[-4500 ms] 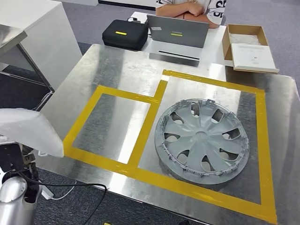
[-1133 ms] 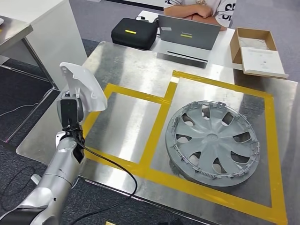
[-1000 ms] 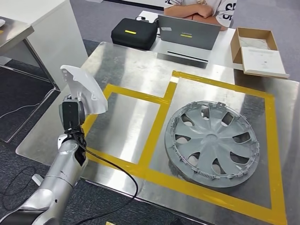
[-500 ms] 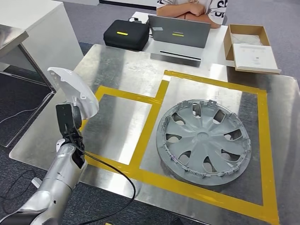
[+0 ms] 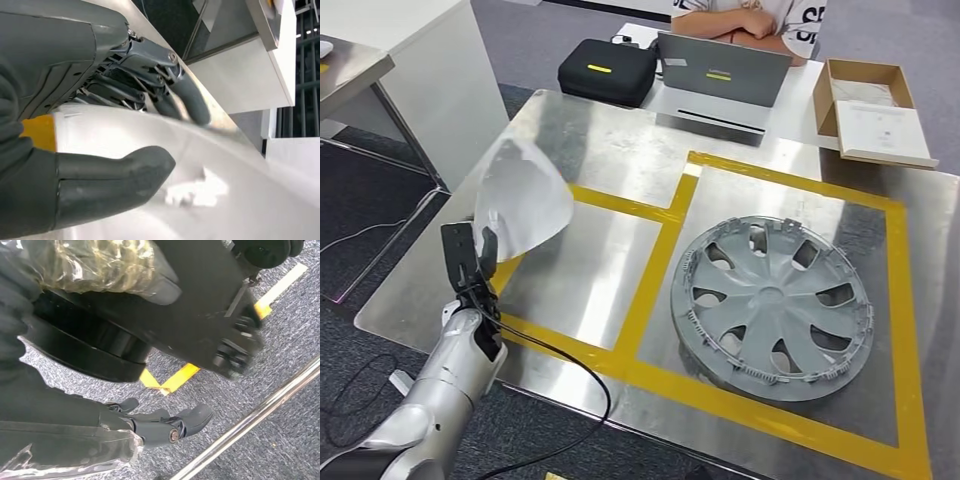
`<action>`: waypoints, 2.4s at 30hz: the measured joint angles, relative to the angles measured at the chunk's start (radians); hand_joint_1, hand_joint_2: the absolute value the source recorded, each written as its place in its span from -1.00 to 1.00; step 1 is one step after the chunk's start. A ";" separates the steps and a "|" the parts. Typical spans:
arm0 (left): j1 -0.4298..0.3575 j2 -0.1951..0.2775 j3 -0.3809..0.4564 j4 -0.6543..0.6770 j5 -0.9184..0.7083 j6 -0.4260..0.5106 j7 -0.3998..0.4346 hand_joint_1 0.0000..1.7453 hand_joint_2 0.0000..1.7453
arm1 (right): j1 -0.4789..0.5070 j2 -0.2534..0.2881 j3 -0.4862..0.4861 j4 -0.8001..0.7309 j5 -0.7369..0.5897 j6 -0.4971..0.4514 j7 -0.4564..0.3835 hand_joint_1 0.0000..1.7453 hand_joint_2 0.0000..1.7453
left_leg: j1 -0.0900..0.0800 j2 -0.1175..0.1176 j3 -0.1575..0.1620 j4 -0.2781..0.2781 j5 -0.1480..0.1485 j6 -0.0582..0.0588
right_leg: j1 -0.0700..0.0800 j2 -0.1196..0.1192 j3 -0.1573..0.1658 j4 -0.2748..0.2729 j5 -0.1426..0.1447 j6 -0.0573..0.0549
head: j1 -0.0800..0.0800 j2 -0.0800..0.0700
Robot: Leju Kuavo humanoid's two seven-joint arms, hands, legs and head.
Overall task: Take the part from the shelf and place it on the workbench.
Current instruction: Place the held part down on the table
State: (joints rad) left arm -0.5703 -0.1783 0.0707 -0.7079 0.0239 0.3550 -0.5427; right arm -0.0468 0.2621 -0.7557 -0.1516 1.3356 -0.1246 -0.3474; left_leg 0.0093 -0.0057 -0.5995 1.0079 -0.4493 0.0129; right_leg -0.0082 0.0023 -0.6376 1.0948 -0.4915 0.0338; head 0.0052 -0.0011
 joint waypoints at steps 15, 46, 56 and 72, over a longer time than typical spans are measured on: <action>-0.017 0.010 0.016 0.058 0.000 0.017 0.035 -1.00 1.00 | 0.000 0.000 0.000 0.002 -0.005 0.000 0.001 -1.00 -1.00 | 0.000 0.000 -0.046 0.114 -0.024 -0.037 | 0.001 0.005 0.054 -0.087 0.019 -0.039 | -0.010 0.000; -0.140 -0.001 -0.109 -0.028 -0.224 0.101 0.147 -1.00 -1.00 | 0.000 0.001 0.000 0.003 -0.003 0.022 0.012 -1.00 -1.00 | 0.000 0.001 -0.028 0.092 -0.019 -0.032 | 0.004 0.003 0.049 -0.088 0.028 -0.038 | -0.005 0.000; -0.176 -0.024 -0.205 -0.136 -0.271 0.120 0.196 -1.00 -1.00 | 0.001 0.000 0.000 0.003 -0.002 0.025 0.012 -1.00 -1.00 | 0.000 0.003 0.006 0.000 -0.001 0.007 | 0.002 0.000 -0.074 0.145 -0.089 0.004 | 0.004 0.000; -0.177 -0.042 -0.332 -0.281 -0.360 0.127 0.259 -1.00 -1.00 | 0.001 0.001 0.000 0.003 -0.005 0.036 0.014 -1.00 -1.00 | -0.003 0.001 -0.100 0.261 -0.147 -0.040 | 0.000 0.002 0.032 -0.088 0.040 -0.041 | -0.004 0.000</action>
State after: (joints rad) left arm -0.7475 -0.2205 -0.2618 -0.9894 -0.3362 0.4819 -0.2841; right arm -0.0462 0.2628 -0.7555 -0.1484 1.3310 -0.0887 -0.3331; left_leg 0.0062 -0.0043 -0.6996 1.2685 -0.5962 -0.0274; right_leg -0.0082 0.0045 -0.6056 1.0063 -0.4514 -0.0072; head 0.0010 -0.0011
